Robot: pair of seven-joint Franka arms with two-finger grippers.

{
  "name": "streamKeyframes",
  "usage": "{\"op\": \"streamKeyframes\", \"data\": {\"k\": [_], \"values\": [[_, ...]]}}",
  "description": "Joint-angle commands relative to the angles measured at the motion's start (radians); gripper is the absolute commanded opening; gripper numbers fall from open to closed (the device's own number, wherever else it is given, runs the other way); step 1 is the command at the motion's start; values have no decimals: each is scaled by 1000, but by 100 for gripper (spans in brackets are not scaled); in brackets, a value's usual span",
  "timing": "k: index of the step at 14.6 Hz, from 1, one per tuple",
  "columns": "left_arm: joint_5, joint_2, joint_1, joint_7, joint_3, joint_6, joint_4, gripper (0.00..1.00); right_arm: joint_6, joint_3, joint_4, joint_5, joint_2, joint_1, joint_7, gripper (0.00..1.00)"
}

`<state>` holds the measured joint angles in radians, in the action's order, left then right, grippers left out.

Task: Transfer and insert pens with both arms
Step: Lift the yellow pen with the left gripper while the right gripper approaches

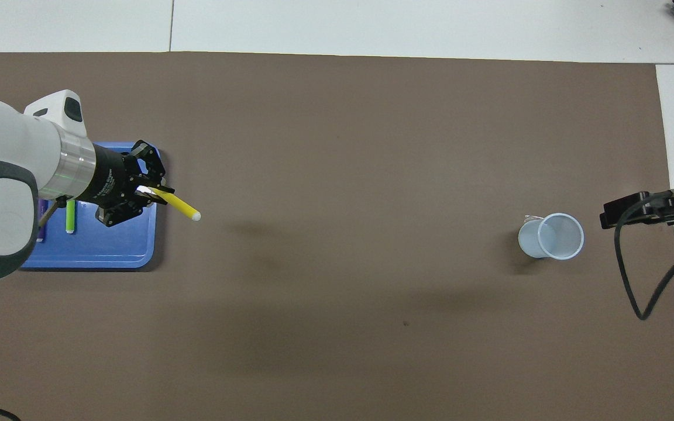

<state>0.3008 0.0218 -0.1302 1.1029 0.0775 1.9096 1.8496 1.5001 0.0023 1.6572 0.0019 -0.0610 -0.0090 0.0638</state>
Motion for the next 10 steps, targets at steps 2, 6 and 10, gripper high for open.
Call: {"op": "streamKeyframes", "data": {"k": [2, 6, 10], "values": [[46, -55, -80, 263, -10, 14, 22, 0, -12, 5, 33, 30, -33, 50, 47, 100], [168, -92, -104, 397, -10, 6, 58, 0, 84, 4, 65, 166, -39, 130, 25, 100], [259, -125, -135, 445, -10, 12, 98, 0, 251, 5, 164, 458, -69, 188, -281, 100]]}}
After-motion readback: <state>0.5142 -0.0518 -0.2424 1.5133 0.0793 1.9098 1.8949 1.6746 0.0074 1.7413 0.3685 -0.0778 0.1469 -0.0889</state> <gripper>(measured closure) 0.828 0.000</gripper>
